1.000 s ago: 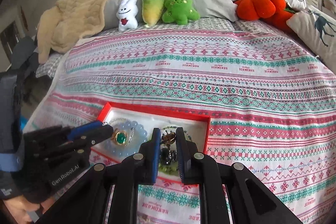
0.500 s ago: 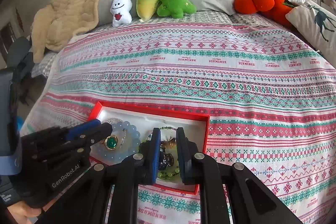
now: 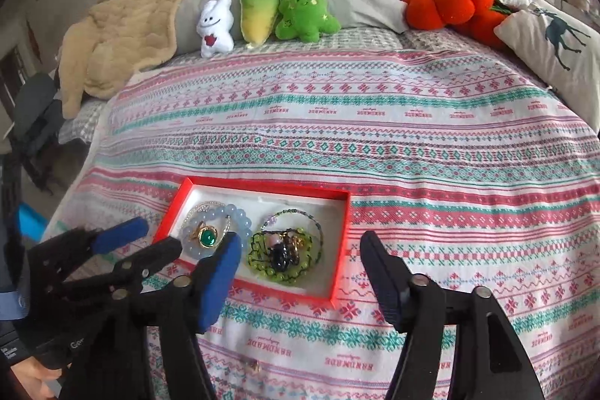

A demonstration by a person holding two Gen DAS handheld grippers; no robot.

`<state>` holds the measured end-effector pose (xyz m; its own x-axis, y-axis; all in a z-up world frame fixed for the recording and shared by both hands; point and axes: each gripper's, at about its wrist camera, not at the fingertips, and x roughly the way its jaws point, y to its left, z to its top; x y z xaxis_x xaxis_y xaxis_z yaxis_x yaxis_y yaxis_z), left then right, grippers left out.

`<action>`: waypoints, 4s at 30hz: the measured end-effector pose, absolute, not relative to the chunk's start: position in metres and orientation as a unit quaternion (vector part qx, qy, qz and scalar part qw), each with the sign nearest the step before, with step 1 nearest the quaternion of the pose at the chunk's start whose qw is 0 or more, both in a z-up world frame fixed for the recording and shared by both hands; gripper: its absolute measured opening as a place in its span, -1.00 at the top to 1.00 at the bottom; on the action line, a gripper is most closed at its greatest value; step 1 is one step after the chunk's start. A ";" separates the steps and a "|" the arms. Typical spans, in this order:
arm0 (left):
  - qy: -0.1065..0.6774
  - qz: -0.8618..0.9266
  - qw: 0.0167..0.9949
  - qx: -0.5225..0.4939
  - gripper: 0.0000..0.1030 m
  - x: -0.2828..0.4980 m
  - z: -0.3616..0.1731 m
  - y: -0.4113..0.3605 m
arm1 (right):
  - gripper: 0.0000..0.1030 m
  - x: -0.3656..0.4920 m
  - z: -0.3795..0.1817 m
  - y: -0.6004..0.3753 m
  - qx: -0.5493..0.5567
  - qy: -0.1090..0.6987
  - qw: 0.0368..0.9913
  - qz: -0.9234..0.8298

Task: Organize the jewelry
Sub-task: 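Withdraw both tools from the red box, then grasp a small gold earring with the right tool, then grasp the other gold earring with the left tool while the right tool holds its earring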

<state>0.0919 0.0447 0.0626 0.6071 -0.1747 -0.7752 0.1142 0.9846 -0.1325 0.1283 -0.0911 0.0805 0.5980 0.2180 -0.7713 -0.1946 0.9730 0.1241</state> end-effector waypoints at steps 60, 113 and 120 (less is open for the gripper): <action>0.546 -0.078 0.833 0.031 -0.67 0.008 -0.002 0.070 | 0.20 0.067 -0.016 -0.032 -0.113 0.530 0.827 0.151; 0.514 -0.137 0.846 0.037 0.76 0.048 -0.013 0.019 | 0.85 0.054 0.016 -0.071 -0.077 0.517 0.837 0.161; 0.512 -0.137 0.847 0.046 0.81 0.053 -0.012 0.010 | 0.85 0.054 0.015 -0.068 -0.079 0.516 0.838 0.160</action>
<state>0.0528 0.0102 -0.0115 0.4388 -0.1849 -0.8794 0.2787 0.9583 -0.0624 0.0544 -0.0682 0.0151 0.4165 0.1857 -0.8900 -0.3498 0.9363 0.0317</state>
